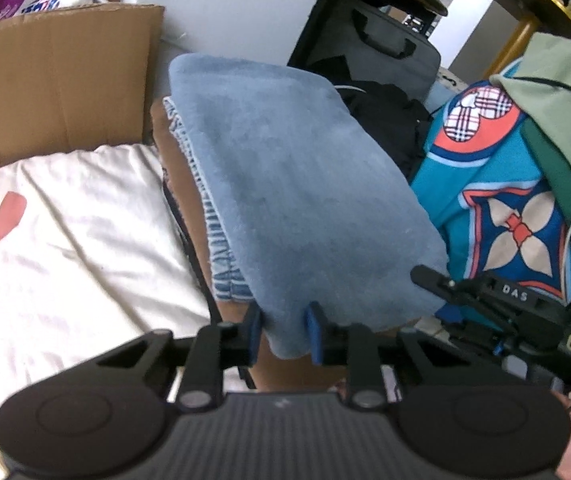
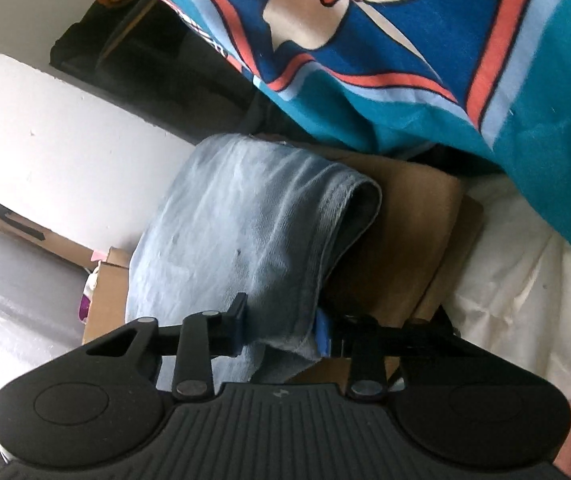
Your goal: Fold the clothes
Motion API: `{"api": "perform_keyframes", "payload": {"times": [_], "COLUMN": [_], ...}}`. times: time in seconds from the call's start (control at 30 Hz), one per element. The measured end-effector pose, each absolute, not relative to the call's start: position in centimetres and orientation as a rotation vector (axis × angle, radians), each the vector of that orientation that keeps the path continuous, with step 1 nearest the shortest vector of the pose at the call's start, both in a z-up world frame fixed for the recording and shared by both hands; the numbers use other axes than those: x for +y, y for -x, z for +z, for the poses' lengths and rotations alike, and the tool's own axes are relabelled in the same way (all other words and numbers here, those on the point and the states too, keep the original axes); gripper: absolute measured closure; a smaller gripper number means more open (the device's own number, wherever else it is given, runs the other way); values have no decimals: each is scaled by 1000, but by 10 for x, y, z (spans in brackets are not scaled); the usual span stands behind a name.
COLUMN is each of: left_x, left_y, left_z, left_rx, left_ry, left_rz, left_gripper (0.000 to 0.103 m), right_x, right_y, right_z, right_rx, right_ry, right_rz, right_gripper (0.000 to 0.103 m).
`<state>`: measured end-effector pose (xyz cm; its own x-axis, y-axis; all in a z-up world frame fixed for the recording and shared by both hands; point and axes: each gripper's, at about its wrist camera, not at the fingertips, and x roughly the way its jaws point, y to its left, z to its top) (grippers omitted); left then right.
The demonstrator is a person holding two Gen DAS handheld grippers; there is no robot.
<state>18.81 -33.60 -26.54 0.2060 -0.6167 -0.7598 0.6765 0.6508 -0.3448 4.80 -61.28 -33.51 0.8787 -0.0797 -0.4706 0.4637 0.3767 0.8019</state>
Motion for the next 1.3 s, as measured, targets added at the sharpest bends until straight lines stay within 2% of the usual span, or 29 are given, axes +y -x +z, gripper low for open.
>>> {"api": "perform_keyframes", "payload": {"times": [0.07, 0.2, 0.3, 0.33, 0.47, 0.57, 0.63, 0.7, 0.73, 0.77, 0.8, 0.9, 0.93, 1.07, 1.13, 1.2, 1.23, 1.27, 1.3], "left_x": [-334, -332, -328, -326, -320, -316, -314, -312, -311, -310, -308, -305, -302, -297, -295, -291, -289, -287, -285], "left_y": [-187, -185, -183, -182, -178, -176, -176, -175, -175, -176, -176, -177, -178, -181, -180, -180, -180, -180, -181], "left_z": [-265, -268, -271, -272, -273, -271, -269, -267, -265, -263, -260, -251, -248, -234, -224, -212, -206, -200, -194], "left_rx": [1028, 1055, 1076, 1082, 1087, 1092, 1101, 1109, 1116, 1122, 1126, 1118, 1118, 1149, 1138, 1128, 1122, 1117, 1109], "left_ry": [-72, -74, -65, -63, -77, -96, -109, -125, -133, -139, -144, -175, -176, -201, -227, -221, -218, -217, -221], "left_rz": [-897, -887, -883, -881, -875, -875, -873, -866, -860, -852, -842, -798, -784, -743, -727, -723, -721, -716, -704], "left_gripper": [80, 90, 96, 96, 96, 96, 90, 87, 83, 81, 74, 40, 38, 35, 24, 17, 16, 15, 12], "right_x": [-611, -609, -606, -605, -601, -597, -593, -589, -587, -586, -584, -581, -580, -573, -570, -573, -573, -574, -575], "right_y": [-46, -44, -47, -47, -52, -54, -56, -58, -59, -59, -59, -56, -56, -60, -60, -55, -56, -56, -57], "right_z": [-334, -329, -332, -333, -342, -353, -353, -354, -354, -352, -349, -341, -338, -323, -313, -303, -297, -291, -286], "right_rx": [397, 412, 434, 441, 448, 424, 410, 397, 390, 389, 389, 402, 411, 455, 470, 478, 495, 513, 530], "right_ry": [-1145, -1133, -1144, -1148, -1194, -1258, -1271, -1282, -1287, -1285, -1282, -1287, -1290, -1262, -1244, -1238, -1221, -1202, -1183], "right_rz": [-336, -326, -325, -325, -329, -323, -290, -257, -240, -236, -233, -249, -260, -287, -291, -304, -311, -318, -324], "right_gripper": [78, 75, 68, 60, 45, 45, 50, 66, 80, 85, 87, 90, 90, 86, 84, 69, 51, 42, 39]}}
